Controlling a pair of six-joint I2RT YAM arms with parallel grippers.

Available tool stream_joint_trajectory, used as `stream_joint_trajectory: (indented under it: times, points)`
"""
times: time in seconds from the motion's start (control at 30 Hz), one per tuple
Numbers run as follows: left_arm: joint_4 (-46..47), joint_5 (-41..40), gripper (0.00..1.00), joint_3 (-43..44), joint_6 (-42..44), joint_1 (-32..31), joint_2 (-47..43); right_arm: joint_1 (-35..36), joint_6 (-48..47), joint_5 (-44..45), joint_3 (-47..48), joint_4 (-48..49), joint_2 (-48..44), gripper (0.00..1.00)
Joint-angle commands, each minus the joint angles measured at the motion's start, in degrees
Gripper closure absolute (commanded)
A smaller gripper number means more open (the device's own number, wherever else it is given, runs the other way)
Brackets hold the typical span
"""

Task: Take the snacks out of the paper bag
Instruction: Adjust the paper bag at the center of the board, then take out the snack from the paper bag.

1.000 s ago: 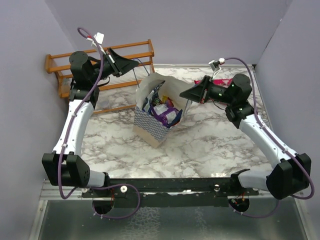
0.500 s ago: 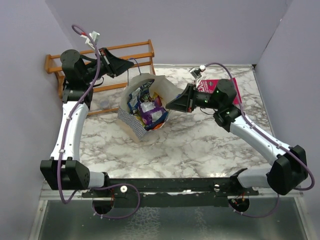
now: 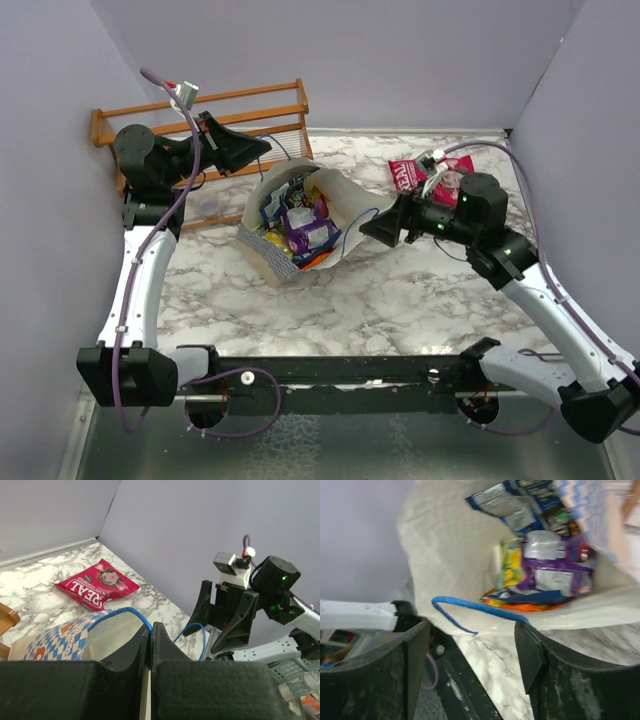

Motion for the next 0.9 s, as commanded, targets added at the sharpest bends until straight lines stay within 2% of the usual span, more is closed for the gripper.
stream_joint_trajectory:
  times: [0.0,0.17,0.23,0.37,0.43,0.5,0.7,0.8,0.87]
  points:
    - [1.77,-0.03,1.0,1.43,-0.35,-0.14,-3.74,0.28,-10.97,16.55,10.25,-20.16,-2.05,0.27]
    - [0.31,-2.04,1.0,0.99,-0.35,-0.14,-3.97,0.28,-15.4,28.03,21.78,-29.08,-1.44,0.24]
    - [0.0,-2.53,1.0,1.03,-0.71,-0.15,-3.8,0.28,-16.19,29.06,24.68,-29.54,-0.08,0.23]
    - [-1.08,-3.51,1.0,1.43,-0.66,-0.14,-4.0,0.32,-13.77,17.77,31.55,-29.41,8.48,0.26]
    - [-1.29,-3.86,1.0,1.47,-0.71,-0.14,-4.12,1.46,-9.9,11.04,32.24,-25.51,11.8,0.28]
    - [-1.51,-4.13,1.0,1.58,-0.94,-0.14,-4.25,4.61,-6.38,10.51,32.26,-20.38,13.47,0.28]
    - [-2.43,-3.99,1.0,3.55,-1.12,-0.14,-4.39,14.37,3.28,17.0,34.94,-14.07,22.89,0.28]
    - [-2.82,-3.99,1.0,3.93,-0.94,-0.14,-4.81,19.5,11.58,28.63,36.25,-12.91,27.42,0.29]
    - [-2.93,-4.16,1.0,3.94,-1.04,-0.14,-5.2,21.95,17.38,36.72,38.96,-16.29,31.03,0.3]
